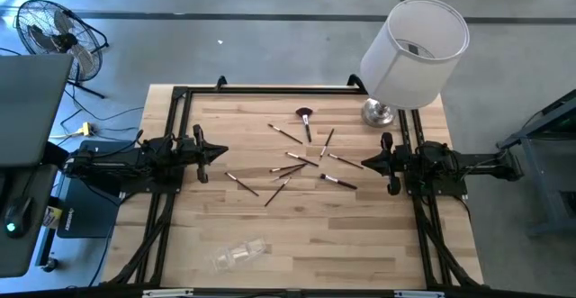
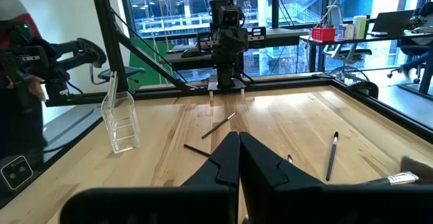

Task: Pick & Place Makeup Supplies

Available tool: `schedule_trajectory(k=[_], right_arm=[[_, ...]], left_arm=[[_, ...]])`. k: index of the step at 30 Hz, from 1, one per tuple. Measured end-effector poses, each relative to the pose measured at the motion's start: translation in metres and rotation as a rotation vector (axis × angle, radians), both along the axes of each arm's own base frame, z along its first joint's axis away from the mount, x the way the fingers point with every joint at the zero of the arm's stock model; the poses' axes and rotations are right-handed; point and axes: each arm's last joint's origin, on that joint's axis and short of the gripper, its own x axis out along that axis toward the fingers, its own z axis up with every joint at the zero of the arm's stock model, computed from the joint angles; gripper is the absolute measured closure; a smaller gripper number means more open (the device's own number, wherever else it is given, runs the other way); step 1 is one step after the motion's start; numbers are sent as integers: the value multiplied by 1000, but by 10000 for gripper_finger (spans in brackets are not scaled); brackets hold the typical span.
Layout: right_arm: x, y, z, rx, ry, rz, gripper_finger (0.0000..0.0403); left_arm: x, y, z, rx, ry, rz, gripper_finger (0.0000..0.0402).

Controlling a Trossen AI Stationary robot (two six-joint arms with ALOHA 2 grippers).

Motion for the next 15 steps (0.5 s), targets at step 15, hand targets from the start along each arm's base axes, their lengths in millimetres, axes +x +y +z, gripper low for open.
schedule_trajectory(k=[15], right_arm=[[0, 0, 0, 0, 0, 0, 402]], left_arm=[[0, 1, 1, -100, -33, 24, 401]])
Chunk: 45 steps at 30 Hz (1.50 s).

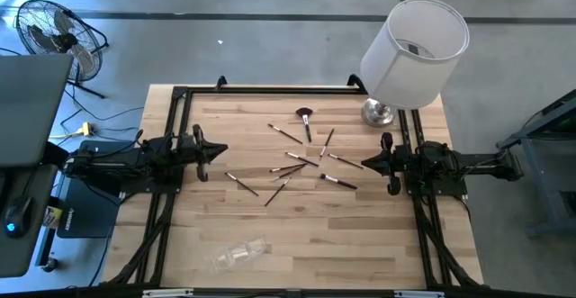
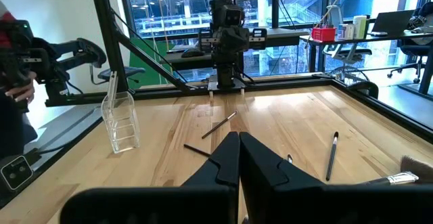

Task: Pick & Place Makeup Supplies
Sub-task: Put the silver makeup brush into the transparent organizer

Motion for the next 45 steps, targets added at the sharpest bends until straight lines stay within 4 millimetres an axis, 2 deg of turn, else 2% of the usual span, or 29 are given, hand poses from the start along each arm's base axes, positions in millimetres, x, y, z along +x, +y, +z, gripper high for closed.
schedule_trajectory(k=[3, 10, 18, 24, 29, 32, 35, 41, 45], right_arm=[[0, 0, 0, 0, 0, 0, 402], [0, 0, 0, 0, 0, 0, 402], [0, 0, 0, 0, 0, 0, 402], [0, 0, 0, 0, 0, 0, 402], [0, 0, 0, 0, 0, 0, 402], [0, 0, 0, 0, 0, 0, 402], [0, 0, 0, 0, 0, 0, 402], [0, 0, 0, 0, 0, 0, 402], [0, 0, 0, 0, 0, 0, 402]], left_arm=[[0, 0, 0, -80, -21, -4, 401], [0, 0, 0, -386, -94, -16, 401], [0, 0, 0, -528, -137, -12, 401], [0, 1, 0, -529, -138, 12, 401], [-1, 3, 1, -457, -134, 82, 401], [-3, 3, 6, -508, -121, 109, 401], [1, 3, 17, -488, -87, 117, 401], [23, 3, 38, -365, 109, 124, 401], [41, 2, 49, -299, 317, 116, 401]])
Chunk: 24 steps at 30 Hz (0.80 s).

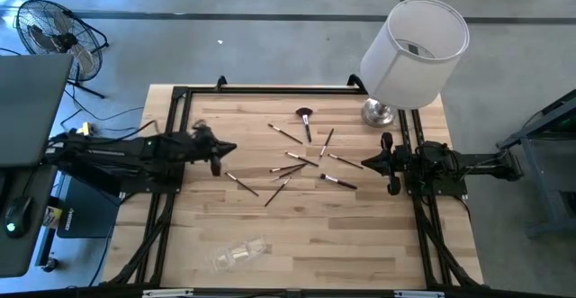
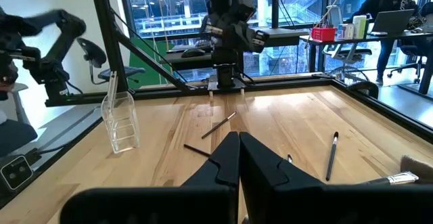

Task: Pick & Place Makeup Supplies
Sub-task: Put the silver makeup brush into the transparent organizer

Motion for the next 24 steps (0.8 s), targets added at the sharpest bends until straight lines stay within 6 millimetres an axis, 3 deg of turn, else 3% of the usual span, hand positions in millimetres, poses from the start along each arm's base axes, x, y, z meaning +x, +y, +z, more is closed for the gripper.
schedule_trajectory(k=[8, 13, 24], right_arm=[[0, 0, 0, 0, 0, 0, 402], [0, 0, 0, 0, 0, 0, 402], [0, 0, 0, 0, 0, 0, 402]], left_arm=[[24, -3, 27, 30, 410, -133, 402], [31, -3, 31, 80, 647, -203, 401], [50, -8, 9, -26, 822, -374, 401]])
